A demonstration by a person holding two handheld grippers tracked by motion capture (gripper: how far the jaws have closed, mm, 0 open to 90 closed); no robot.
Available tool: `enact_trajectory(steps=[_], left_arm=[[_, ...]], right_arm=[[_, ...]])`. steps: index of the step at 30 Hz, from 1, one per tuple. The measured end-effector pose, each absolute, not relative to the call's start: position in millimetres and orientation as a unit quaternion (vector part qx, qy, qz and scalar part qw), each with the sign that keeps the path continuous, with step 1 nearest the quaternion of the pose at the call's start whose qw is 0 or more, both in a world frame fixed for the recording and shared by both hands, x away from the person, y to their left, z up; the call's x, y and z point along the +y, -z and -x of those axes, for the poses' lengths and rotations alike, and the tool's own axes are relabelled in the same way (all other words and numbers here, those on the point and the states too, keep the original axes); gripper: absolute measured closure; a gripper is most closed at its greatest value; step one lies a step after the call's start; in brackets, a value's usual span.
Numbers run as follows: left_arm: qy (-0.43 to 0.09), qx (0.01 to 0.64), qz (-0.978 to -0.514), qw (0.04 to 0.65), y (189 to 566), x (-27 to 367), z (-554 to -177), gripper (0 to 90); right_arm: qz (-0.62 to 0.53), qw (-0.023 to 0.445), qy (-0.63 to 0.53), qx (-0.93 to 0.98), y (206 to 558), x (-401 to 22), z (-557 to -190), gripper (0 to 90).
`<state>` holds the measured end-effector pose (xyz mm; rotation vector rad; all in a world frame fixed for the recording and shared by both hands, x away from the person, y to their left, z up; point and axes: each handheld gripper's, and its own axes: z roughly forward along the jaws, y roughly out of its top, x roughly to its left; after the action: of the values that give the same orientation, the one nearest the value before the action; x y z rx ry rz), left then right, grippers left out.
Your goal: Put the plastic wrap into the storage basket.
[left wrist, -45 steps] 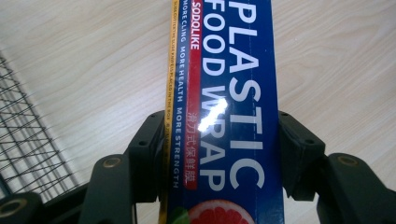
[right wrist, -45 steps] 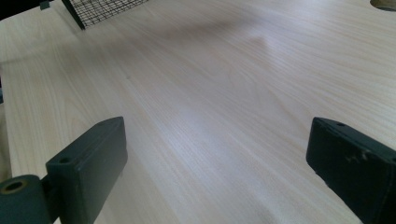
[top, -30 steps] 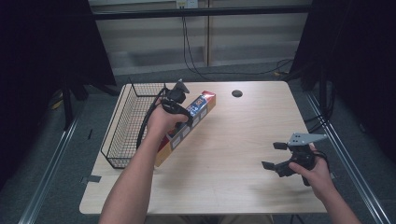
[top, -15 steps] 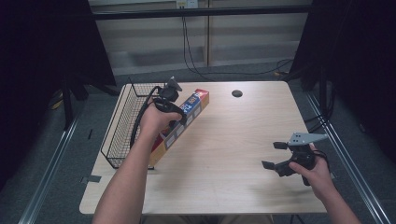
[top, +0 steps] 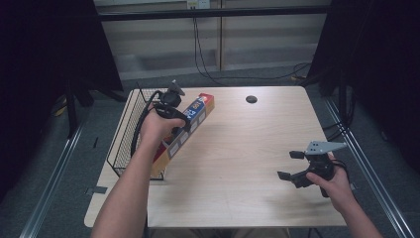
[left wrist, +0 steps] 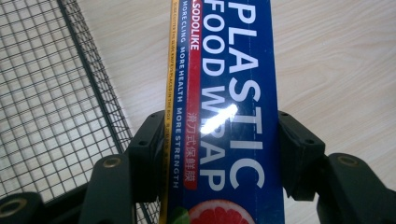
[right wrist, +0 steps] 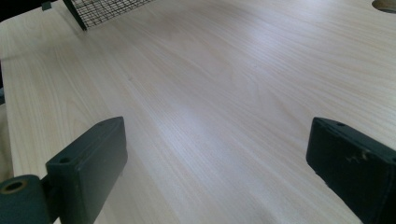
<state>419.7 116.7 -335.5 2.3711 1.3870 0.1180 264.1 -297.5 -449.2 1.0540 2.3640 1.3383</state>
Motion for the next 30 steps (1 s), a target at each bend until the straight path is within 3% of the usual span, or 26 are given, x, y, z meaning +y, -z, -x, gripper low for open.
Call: enact_trajectory(steps=[30], left_arm=[[-0.053,0.538,-0.82,0.19,326,151,-414,43.1]], right_arm=[[-0.36,0.114,-0.458,0.805,449,-296,-264,5.1]])
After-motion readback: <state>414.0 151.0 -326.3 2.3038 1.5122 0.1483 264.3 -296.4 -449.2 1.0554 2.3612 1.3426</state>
